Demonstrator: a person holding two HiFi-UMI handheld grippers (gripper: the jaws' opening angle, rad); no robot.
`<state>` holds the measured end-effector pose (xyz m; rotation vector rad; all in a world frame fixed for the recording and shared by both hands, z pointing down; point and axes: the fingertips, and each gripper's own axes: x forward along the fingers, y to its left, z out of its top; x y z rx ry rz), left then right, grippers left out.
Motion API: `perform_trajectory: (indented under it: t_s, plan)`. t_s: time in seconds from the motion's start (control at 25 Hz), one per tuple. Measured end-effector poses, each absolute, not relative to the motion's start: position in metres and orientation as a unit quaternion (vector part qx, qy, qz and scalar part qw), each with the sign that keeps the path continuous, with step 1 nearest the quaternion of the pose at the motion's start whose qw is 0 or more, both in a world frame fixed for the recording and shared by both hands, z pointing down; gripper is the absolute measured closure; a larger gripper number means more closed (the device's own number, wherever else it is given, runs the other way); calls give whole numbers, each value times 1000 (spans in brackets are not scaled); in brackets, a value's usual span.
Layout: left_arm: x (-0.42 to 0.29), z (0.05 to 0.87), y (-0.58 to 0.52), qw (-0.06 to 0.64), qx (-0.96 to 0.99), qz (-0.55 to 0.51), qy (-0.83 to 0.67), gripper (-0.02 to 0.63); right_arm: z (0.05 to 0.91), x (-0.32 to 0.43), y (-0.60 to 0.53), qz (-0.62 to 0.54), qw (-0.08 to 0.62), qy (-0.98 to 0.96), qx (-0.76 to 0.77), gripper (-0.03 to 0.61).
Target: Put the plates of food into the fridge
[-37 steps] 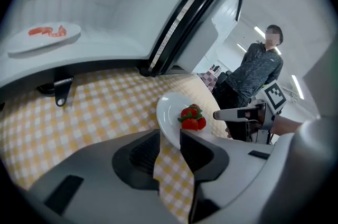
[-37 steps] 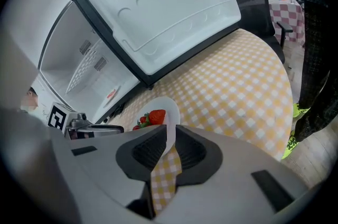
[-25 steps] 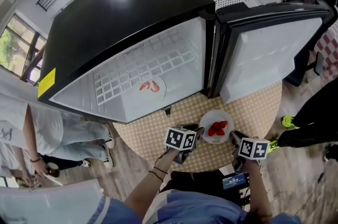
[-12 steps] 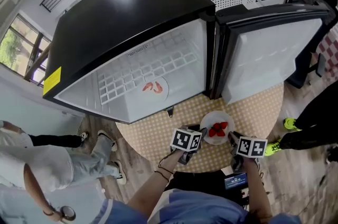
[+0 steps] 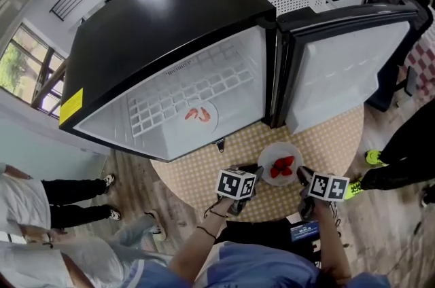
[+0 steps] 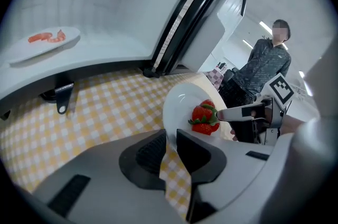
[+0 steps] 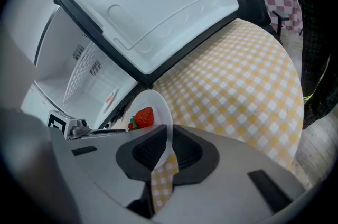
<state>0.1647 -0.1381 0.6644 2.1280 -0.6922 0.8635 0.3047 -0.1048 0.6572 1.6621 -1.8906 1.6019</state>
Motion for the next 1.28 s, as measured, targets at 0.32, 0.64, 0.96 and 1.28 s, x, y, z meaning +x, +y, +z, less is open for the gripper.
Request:
perform_trajectory:
  t_s: [0.32, 0.64, 0.96, 1.28]
  plan:
    - [138, 638, -148, 351, 836, 306, -289, 541, 633, 278, -114, 532, 59, -642, 549, 531]
    - [93, 607, -180, 327, 843, 276, -327, 543, 611, 234, -148, 520, 41, -667, 532, 531]
    - [54, 583, -233, 303, 841, 263, -362, 543, 590, 195, -206, 497, 41, -686, 530, 531]
    - [39, 580, -282, 297, 837, 248, -387, 543, 589, 179, -249, 486, 38, -678, 550, 531]
